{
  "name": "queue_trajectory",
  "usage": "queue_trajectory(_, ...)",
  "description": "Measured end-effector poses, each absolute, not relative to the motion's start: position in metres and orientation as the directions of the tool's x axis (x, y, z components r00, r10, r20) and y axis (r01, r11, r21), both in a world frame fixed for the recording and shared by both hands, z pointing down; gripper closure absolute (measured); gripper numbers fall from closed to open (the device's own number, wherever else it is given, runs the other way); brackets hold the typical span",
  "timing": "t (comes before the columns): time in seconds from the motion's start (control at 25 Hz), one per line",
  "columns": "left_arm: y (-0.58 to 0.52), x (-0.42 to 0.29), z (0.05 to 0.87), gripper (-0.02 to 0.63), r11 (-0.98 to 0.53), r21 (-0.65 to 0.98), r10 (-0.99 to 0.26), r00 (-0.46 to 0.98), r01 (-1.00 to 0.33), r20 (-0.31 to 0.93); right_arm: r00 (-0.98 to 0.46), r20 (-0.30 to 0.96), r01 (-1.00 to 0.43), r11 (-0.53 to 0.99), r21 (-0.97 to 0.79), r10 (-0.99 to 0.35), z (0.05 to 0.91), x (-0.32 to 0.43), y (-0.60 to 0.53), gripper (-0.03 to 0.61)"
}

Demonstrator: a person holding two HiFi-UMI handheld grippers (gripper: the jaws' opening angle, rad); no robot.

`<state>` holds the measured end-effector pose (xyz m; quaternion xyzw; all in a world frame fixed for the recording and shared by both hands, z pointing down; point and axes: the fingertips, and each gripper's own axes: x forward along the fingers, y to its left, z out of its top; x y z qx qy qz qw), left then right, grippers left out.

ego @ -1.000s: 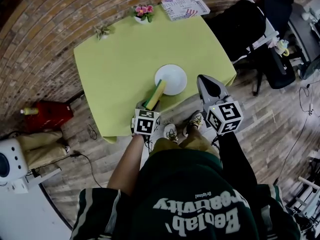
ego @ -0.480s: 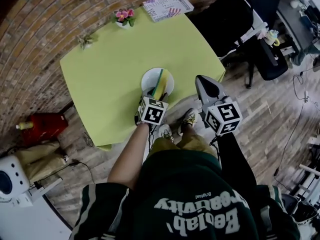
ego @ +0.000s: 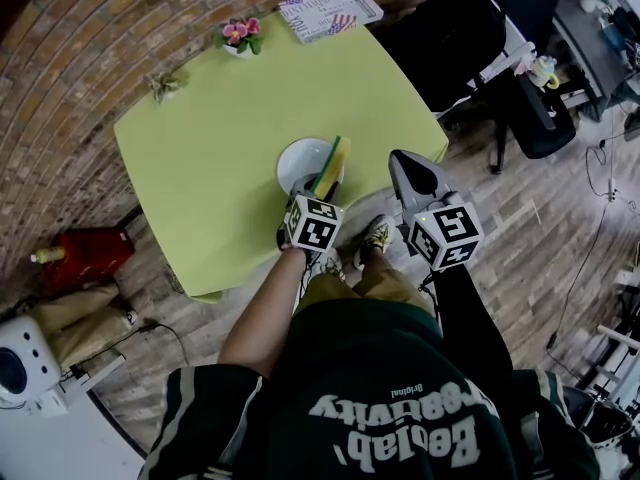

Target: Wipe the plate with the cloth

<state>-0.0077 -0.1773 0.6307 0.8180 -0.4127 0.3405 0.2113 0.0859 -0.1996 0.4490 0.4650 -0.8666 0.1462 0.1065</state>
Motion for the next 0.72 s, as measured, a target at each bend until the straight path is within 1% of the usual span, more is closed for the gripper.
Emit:
queue_trajectory(0.16, -0.179, -0.03, 0.635, 0.478, -0.531, 0.033, -0.56, 0.38, -0.846, 0.736, -0.547, 0.322, -0.836, 0.527, -0.154, -0.773, 0.45, 0.086, -0.202, 0.565)
queue_trajectory(0.52, -0.178, -0.113, 0.636, 0.482, -0.362, -0.021, -0.623, 0.225, -0.932, 0.749, -0.585, 0.32, -0.808, 0.567, -0.16, -0.745, 0.451, 0.066, -0.203, 0.565)
queue_trajectory(0.72, -0.177, -0.125, 0.635, 0.483, -0.326, -0.024, -0.635, 0.2, -0.945, 0.746, -0.599, 0.32, -0.798, 0.581, -0.16, -0.734, 0.452, 0.057, -0.201, 0.565)
